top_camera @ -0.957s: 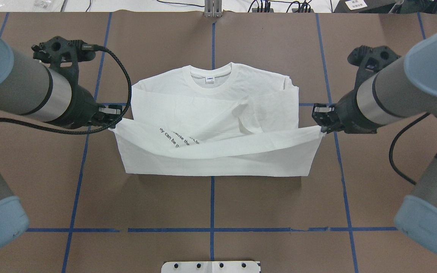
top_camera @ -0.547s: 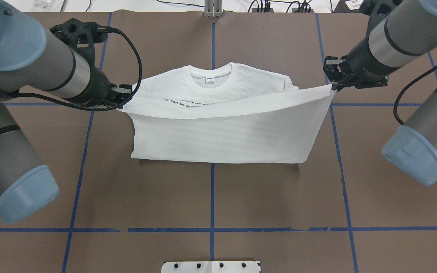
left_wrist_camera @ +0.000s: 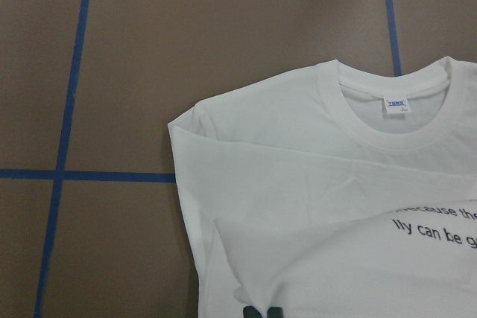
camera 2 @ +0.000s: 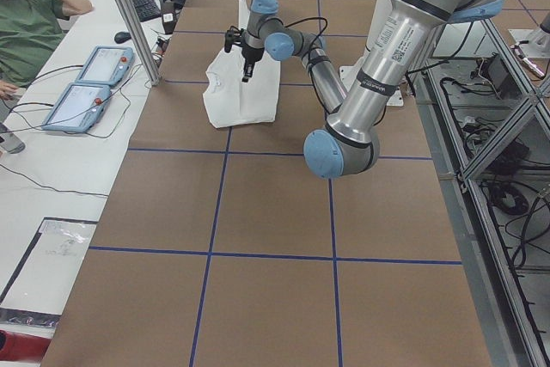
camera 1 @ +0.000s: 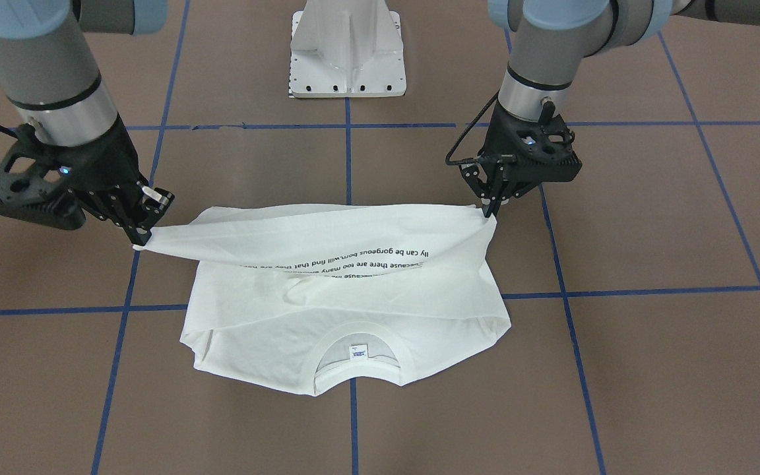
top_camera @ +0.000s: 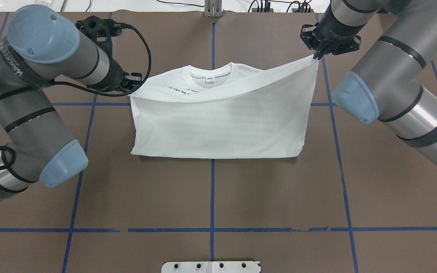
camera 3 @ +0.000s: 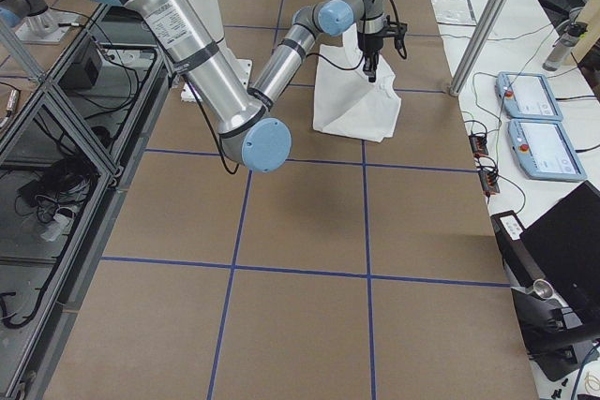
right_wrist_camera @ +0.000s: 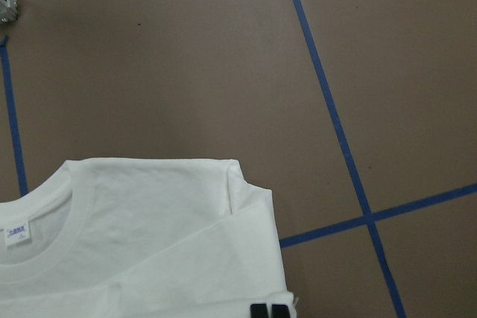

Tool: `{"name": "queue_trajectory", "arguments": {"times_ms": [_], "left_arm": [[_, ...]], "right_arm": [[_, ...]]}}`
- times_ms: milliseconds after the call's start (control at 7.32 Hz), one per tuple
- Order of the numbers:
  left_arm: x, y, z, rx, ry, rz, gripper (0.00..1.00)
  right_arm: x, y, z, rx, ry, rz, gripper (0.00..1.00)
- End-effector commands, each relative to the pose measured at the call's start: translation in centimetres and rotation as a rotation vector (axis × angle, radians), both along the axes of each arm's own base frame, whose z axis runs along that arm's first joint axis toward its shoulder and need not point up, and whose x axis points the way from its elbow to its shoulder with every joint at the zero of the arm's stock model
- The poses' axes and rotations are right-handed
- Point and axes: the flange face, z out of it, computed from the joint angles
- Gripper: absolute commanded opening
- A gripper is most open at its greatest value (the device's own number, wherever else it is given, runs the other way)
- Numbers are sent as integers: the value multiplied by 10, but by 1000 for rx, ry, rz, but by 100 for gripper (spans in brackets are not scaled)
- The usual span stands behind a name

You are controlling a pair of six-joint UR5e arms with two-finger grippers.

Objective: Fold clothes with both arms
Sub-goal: 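Carry the hem with both grippers toward the collar, folding the shirt in half, then release the hem at the collar and raise both grippers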

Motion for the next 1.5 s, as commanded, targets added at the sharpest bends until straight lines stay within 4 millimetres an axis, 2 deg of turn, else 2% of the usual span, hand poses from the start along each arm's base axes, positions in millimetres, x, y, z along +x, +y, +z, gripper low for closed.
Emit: {"name": "queue_trajectory", "arguments": {"times_ms": [0, 137, 273, 410, 684, 957, 1230, 1367], "left_arm": [[7, -48, 18, 22, -28, -16, 0], [3, -70, 22, 36, -44, -24, 0], [13, -86, 36, 31, -57, -22, 0], [27, -101, 55, 36, -52, -22, 0], [44, -119, 73, 44, -61, -10, 0], [50, -120, 77, 45, -66, 1, 0], [51, -120, 75, 44, -63, 4, 0], [51, -119, 76, 48, -64, 7, 99]], "right_arm": [[-48, -64, 36, 23, -6, 5, 0], [-65, -88, 45, 30, 4, 13, 0], [-83, -99, 53, 30, 25, 11, 0], [-100, -96, 61, 52, 42, 10, 0], [-123, -85, 74, 50, 57, -18, 0], [-127, -81, 82, 56, 67, -23, 0], [-122, -82, 90, 92, 55, -33, 0], [-116, -83, 104, 89, 68, -38, 53]]}}
